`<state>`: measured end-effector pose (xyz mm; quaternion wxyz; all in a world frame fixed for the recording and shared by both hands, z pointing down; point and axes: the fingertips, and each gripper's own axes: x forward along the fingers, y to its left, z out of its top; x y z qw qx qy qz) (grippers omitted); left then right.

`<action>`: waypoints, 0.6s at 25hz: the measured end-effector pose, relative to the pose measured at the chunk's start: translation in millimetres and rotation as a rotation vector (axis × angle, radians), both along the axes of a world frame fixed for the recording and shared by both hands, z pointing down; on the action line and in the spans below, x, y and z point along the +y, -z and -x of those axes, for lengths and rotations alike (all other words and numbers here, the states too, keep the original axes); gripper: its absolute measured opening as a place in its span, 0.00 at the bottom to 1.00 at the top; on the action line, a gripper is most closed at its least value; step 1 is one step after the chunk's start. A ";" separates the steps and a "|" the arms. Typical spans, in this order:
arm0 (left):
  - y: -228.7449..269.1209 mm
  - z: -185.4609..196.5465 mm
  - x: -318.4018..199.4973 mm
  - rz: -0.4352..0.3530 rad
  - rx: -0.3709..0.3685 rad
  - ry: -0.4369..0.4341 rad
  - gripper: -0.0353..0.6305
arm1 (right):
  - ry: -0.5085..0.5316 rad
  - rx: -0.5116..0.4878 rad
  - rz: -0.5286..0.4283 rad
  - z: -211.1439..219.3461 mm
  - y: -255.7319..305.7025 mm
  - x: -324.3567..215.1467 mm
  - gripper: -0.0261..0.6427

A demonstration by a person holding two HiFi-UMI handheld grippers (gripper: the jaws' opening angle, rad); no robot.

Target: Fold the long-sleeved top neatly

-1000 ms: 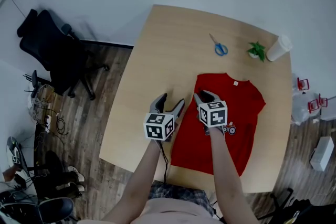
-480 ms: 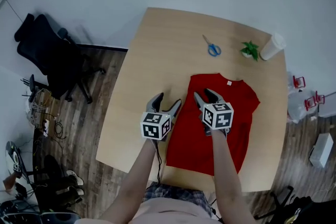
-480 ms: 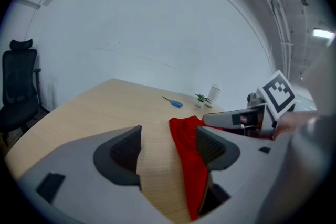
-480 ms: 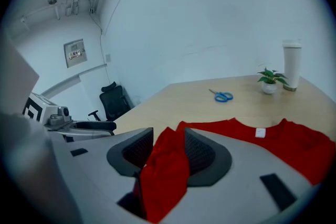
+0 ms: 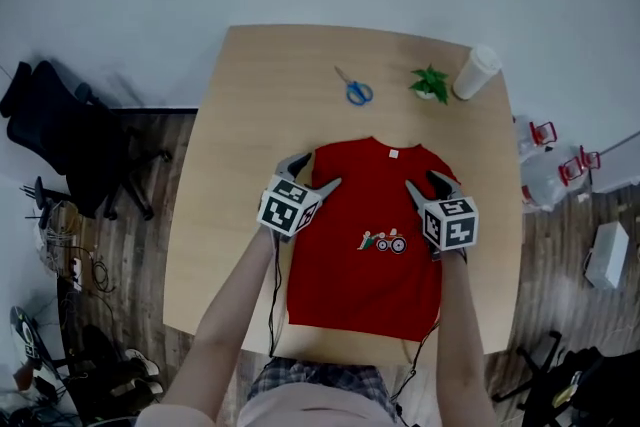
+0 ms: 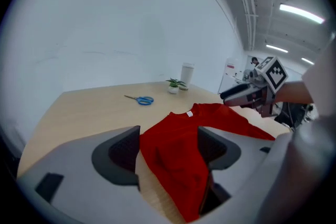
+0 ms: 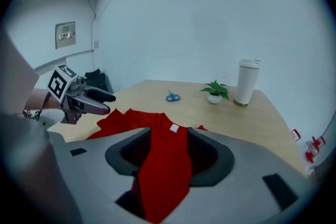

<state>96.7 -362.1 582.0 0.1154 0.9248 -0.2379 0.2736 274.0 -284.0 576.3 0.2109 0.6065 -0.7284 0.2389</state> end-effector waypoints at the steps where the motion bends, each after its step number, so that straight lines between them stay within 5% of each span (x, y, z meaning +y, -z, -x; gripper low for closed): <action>1: -1.9 -7.4 -5.0 -0.005 -0.022 -0.028 0.55 | 0.016 0.027 0.012 -11.8 -0.8 0.9 0.37; 15: -66.2 -53.3 -62.5 0.015 -0.411 -0.301 0.51 | 0.418 0.340 0.306 -78.1 -58.5 -25.9 0.42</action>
